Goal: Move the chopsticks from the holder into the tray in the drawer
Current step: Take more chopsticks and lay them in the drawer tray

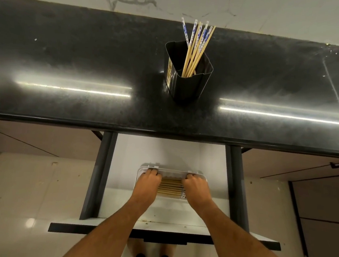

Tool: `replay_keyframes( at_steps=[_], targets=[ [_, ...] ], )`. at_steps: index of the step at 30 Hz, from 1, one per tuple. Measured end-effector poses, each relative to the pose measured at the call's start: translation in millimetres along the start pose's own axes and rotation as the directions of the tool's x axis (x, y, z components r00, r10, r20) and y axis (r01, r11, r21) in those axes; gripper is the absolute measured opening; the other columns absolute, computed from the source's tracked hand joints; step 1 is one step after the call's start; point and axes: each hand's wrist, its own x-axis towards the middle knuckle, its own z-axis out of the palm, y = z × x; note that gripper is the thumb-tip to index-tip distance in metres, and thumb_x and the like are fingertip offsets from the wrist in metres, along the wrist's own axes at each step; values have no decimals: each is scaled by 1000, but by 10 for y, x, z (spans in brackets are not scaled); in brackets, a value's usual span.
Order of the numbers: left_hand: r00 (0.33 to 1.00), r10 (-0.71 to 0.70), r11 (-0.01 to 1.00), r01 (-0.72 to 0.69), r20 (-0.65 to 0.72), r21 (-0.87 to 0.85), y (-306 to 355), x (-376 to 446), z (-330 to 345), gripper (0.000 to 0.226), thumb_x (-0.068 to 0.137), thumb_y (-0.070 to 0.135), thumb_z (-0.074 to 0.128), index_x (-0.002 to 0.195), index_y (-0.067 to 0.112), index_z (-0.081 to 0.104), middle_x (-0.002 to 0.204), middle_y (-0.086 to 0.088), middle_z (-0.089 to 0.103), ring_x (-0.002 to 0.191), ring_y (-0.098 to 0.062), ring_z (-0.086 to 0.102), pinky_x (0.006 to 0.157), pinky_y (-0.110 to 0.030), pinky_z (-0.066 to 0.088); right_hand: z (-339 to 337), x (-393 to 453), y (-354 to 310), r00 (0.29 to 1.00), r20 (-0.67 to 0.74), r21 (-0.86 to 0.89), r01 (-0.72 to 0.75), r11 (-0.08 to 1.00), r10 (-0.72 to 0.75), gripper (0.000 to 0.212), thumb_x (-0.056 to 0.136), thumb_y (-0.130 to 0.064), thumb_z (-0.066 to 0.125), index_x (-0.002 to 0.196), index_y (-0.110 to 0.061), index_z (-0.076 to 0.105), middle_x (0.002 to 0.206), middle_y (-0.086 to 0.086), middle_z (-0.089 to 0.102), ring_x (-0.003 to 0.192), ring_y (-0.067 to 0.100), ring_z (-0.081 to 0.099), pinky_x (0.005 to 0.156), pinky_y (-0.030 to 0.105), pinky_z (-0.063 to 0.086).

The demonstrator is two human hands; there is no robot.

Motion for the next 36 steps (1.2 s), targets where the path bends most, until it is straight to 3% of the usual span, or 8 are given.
replay_keyframes(
  at_steps=[13, 20, 25, 29, 33, 36],
  targets=[
    [995, -86, 995, 89, 49, -46, 47, 30, -93, 37, 94, 6, 62, 130, 15, 62, 131, -4, 65, 118, -20, 61, 106, -31, 48, 17, 14, 17, 1000, 16, -4, -10, 1000, 10, 32, 94, -29, 69, 121, -13, 71, 118, 8, 71, 102, 23, 68, 97, 35, 55],
    [991, -136, 970, 134, 6, -202, 47, -63, -134, 40, 96, 11, 63, 136, 16, 57, 133, -3, 63, 119, -18, 60, 104, -30, 51, 21, -35, 40, 1000, 3, -15, 22, 1000, -22, 29, 96, -23, 67, 122, -10, 69, 123, 10, 68, 108, 25, 65, 99, 37, 54],
    [991, -129, 951, 134, 33, -278, 42, -80, -108, 33, 96, -5, 51, 128, 2, 58, 131, -17, 59, 121, -30, 54, 104, -40, 47, -2, -23, 40, 999, 21, -35, 34, 999, -34, 34, 94, -27, 69, 124, -10, 68, 122, 10, 68, 107, 25, 67, 100, 38, 54],
    [982, -187, 932, 175, -8, -319, 62, -97, -132, 37, 101, 11, 55, 138, 14, 54, 134, -4, 60, 120, -19, 59, 104, -34, 52, -15, -52, 32, 1000, 6, -36, 30, 999, -29, 34, 94, -24, 69, 124, -10, 67, 124, 10, 67, 110, 26, 65, 101, 39, 53],
    [989, -146, 939, 129, -30, -320, 72, -143, -87, 32, 95, -8, 52, 126, -1, 57, 130, -19, 58, 121, -32, 52, 104, -43, 45, -19, -91, 25, 999, 24, -8, 24, 1000, -23, 25, 95, -20, 68, 119, -12, 70, 118, 7, 71, 104, 21, 67, 98, 35, 54],
    [989, -146, 940, 133, -16, -315, 67, -147, -73, 29, 94, -10, 50, 122, -3, 57, 128, -22, 57, 120, -35, 50, 102, -42, 43, -9, -104, 53, 999, 35, 47, 4, 999, -5, 27, 96, -21, 66, 121, -12, 70, 117, 6, 72, 103, 20, 68, 99, 33, 54]
  ],
)
